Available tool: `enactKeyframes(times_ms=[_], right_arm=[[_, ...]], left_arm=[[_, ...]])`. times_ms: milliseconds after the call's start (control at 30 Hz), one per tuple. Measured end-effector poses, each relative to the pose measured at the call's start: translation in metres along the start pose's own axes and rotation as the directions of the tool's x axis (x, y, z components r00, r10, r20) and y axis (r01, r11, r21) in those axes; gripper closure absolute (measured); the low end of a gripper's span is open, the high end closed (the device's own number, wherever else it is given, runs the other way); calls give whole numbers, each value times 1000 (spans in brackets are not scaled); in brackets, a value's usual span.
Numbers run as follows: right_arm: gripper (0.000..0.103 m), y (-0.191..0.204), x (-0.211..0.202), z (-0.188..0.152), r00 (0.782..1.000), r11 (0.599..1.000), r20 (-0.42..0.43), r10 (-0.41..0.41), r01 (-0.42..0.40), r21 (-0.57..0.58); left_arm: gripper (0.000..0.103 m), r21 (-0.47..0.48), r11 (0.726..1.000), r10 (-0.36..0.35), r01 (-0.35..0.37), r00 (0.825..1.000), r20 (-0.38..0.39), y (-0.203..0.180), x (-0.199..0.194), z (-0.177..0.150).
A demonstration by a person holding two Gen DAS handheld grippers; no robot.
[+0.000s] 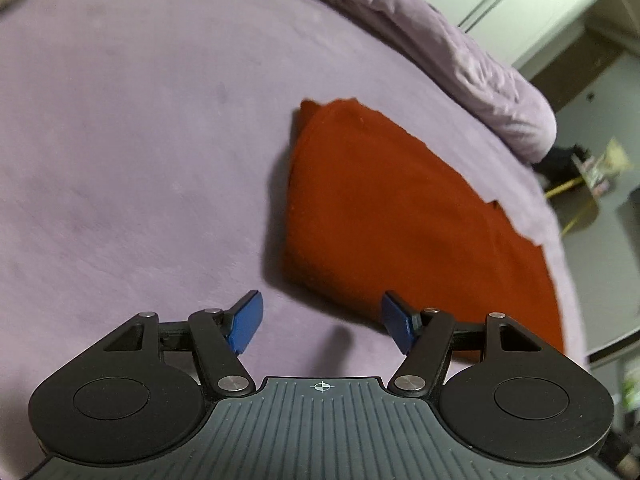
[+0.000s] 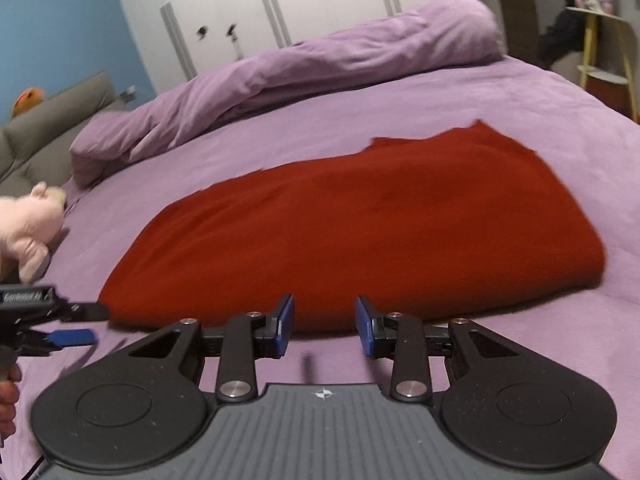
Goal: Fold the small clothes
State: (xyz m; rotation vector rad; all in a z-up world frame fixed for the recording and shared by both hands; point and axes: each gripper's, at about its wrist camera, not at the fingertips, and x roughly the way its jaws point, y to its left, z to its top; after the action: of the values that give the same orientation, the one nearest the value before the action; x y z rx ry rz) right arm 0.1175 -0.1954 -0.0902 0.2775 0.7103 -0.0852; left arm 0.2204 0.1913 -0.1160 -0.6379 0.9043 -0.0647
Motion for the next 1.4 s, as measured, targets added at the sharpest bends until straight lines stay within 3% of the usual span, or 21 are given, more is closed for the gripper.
enactKeyframes(times_ms=[133, 200, 267, 333, 467, 533, 667, 800, 833, 900, 1033, 1100, 1167, 1267, 1333, 1400], right_arm=[[71, 17, 17, 7, 996, 995, -33, 81, -79, 53], [71, 22, 34, 10, 989, 987, -73, 129, -120, 111], [71, 26, 44, 11, 989, 986, -90, 119, -106, 132], [72, 32, 45, 12, 989, 986, -82, 125, -114, 122], [81, 43, 37, 15, 990, 987, -20, 138, -136, 84], [85, 50, 39, 17, 991, 990, 13, 130, -131, 50], [91, 62, 59, 20, 987, 986, -11, 162, -161, 52], [97, 73, 89, 8, 986, 992, -113, 125, -125, 8], [99, 72, 90, 6, 987, 992, -100, 123, -124, -5], [100, 73, 84, 11, 987, 992, -101, 122, -124, -16], [99, 72, 72, 8, 994, 994, -11, 104, -104, -18], [100, 70, 89, 1, 991, 994, -93, 95, -99, -42], [101, 71, 86, 5, 990, 990, -102, 100, -110, -89], [100, 61, 70, 19, 989, 992, -84, 121, -123, -22], [98, 49, 53, 18, 993, 994, -19, 112, -112, 15], [97, 32, 34, 17, 995, 994, 31, 99, -101, 46]], left_arm=[[33, -109, 991, -78, 80, 997, 19, 8, 14, 9], [38, -172, 978, -117, 120, 993, 28, 12, 23, 15], [58, -237, 961, -137, 140, 990, 28, 16, 36, 20], [68, -295, 942, -161, 162, 987, 29, 27, 45, 23], [78, -399, 890, -220, 222, 974, 51, 44, 52, 23], [79, -369, 902, -214, 223, 975, 65, 41, 51, 24], [80, -308, 928, -189, 209, 978, 92, 27, 42, 24], [80, -268, 946, -166, 185, 982, 92, 17, 39, 30], [80, -256, 950, -160, 179, 983, 92, 14, 38, 31], [80, -249, 953, -154, 173, 984, 94, 11, 38, 31], [80, -280, 948, -133, 150, 988, 79, 17, 40, 26], [80, -283, 949, -120, 137, 990, 76, 18, 37, 24], [80, -266, 955, -112, 130, 990, 83, 14, 34, 25], [81, -172, 981, -70, 85, 993, 96, -7, 25, 30], [81, -53, 998, -22, 27, 994, 107, -31, 16, 33], [81, 71, 997, 14, -23, 991, 131, -63, 9, 33]])
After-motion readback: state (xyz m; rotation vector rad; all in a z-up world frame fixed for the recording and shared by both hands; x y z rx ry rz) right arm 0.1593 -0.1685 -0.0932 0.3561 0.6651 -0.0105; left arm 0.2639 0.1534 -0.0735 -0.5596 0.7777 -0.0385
